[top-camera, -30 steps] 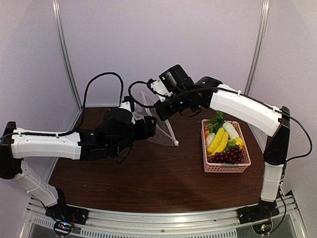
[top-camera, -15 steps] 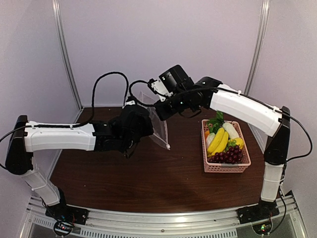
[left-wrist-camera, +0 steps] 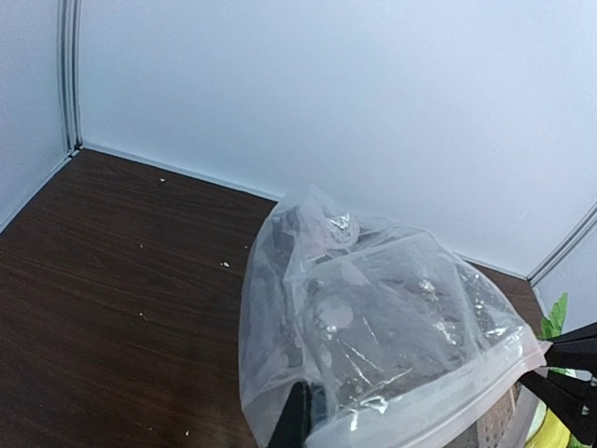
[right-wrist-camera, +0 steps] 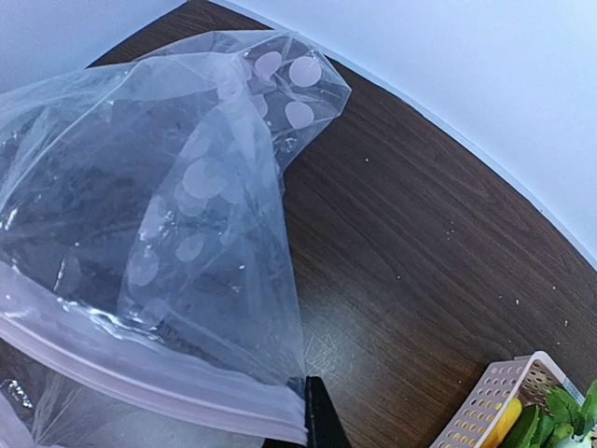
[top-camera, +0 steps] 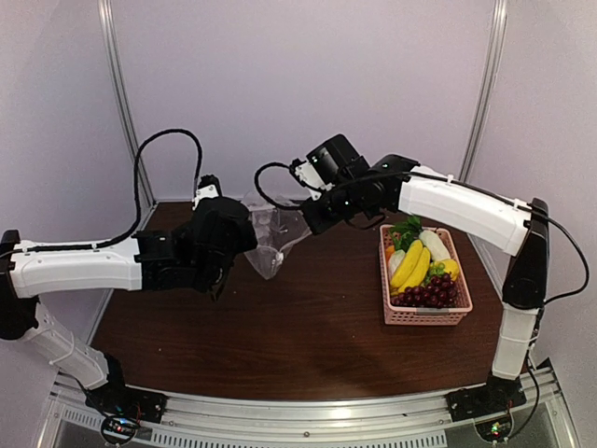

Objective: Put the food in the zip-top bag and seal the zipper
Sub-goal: Open the zipper food storage bag, then pick up the fake fruit from the bin.

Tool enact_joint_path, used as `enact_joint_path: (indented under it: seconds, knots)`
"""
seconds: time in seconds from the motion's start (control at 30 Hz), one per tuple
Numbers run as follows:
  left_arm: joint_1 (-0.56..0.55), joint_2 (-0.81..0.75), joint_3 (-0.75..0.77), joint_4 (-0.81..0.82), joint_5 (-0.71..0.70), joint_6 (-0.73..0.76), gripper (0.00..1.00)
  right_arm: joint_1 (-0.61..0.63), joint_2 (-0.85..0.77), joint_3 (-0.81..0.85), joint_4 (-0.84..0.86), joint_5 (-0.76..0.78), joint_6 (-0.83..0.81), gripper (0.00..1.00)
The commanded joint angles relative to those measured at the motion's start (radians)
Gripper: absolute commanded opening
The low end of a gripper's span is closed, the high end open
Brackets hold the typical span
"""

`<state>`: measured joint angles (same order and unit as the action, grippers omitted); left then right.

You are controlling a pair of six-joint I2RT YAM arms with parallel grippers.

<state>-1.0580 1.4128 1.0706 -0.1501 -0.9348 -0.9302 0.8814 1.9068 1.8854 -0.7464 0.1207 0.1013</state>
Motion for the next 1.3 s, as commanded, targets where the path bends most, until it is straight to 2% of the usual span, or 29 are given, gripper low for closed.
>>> enact_joint_path:
  seconds: [0.0,0.1,0.2,0.3,0.37,0.43,0.47,0.53,0.6,0.7,0.77,0.8,0.87,0.9,0.97,1.03,1.17,1.27]
  knots:
    - [0.01,0.003,-0.004,0.023,-0.041,0.056,0.0,-0.014,-0.048,0.009,-0.005,-0.046,-0.011,0.0]
    - [0.011,0.026,0.017,0.041,0.006,0.14,0.0,-0.013,-0.048,0.027,-0.015,-0.198,-0.046,0.07]
    - [0.011,0.044,0.056,0.037,0.055,0.247,0.0,-0.013,-0.057,0.045,-0.031,-0.351,-0.103,0.24]
    - [0.012,0.058,0.11,-0.005,0.052,0.347,0.0,-0.017,-0.078,0.072,-0.067,-0.43,-0.163,0.42]
    - [0.017,0.054,0.138,-0.028,0.047,0.405,0.0,-0.021,-0.111,0.084,-0.094,-0.424,-0.213,0.63]
    - [0.035,0.035,0.156,-0.049,0.066,0.455,0.0,-0.032,-0.158,0.064,-0.112,-0.385,-0.263,0.9]
    - [0.046,0.024,0.161,-0.059,0.085,0.481,0.0,-0.042,-0.184,0.039,-0.113,-0.359,-0.279,0.98]
    - [0.072,0.007,0.185,-0.117,0.107,0.519,0.0,-0.085,-0.251,-0.024,-0.115,-0.356,-0.313,1.0]
    - [0.094,-0.012,0.222,-0.198,0.085,0.559,0.0,-0.155,-0.318,-0.099,-0.119,-0.428,-0.356,1.0]
    - [0.11,-0.048,0.252,-0.261,-0.001,0.665,0.0,-0.286,-0.425,-0.223,-0.12,-0.513,-0.409,0.99]
    - [0.118,-0.06,0.26,-0.274,-0.004,0.754,0.0,-0.366,-0.502,-0.327,-0.092,-0.464,-0.45,0.93]
    - [0.118,-0.051,0.269,-0.283,0.025,0.789,0.0,-0.392,-0.536,-0.383,-0.07,-0.379,-0.466,0.9]
    - [0.118,0.001,0.304,-0.336,0.151,0.81,0.0,-0.422,-0.588,-0.473,-0.05,-0.233,-0.511,0.84]
    - [0.117,0.031,0.316,-0.343,0.281,0.82,0.0,-0.439,-0.601,-0.504,-0.055,-0.2,-0.517,0.83]
    - [0.115,0.105,0.334,-0.341,0.567,0.821,0.0,-0.477,-0.606,-0.539,-0.074,-0.195,-0.481,0.78]
    - [0.115,0.192,0.373,-0.343,0.723,0.787,0.0,-0.508,-0.59,-0.554,-0.098,-0.258,-0.442,0.71]
    - [0.12,0.238,0.377,-0.281,0.724,0.78,0.0,-0.554,-0.555,-0.579,-0.071,-0.271,-0.413,0.67]
    - [0.132,0.225,0.357,-0.244,0.783,0.741,0.0,-0.603,-0.504,-0.565,-0.073,-0.302,-0.412,0.61]
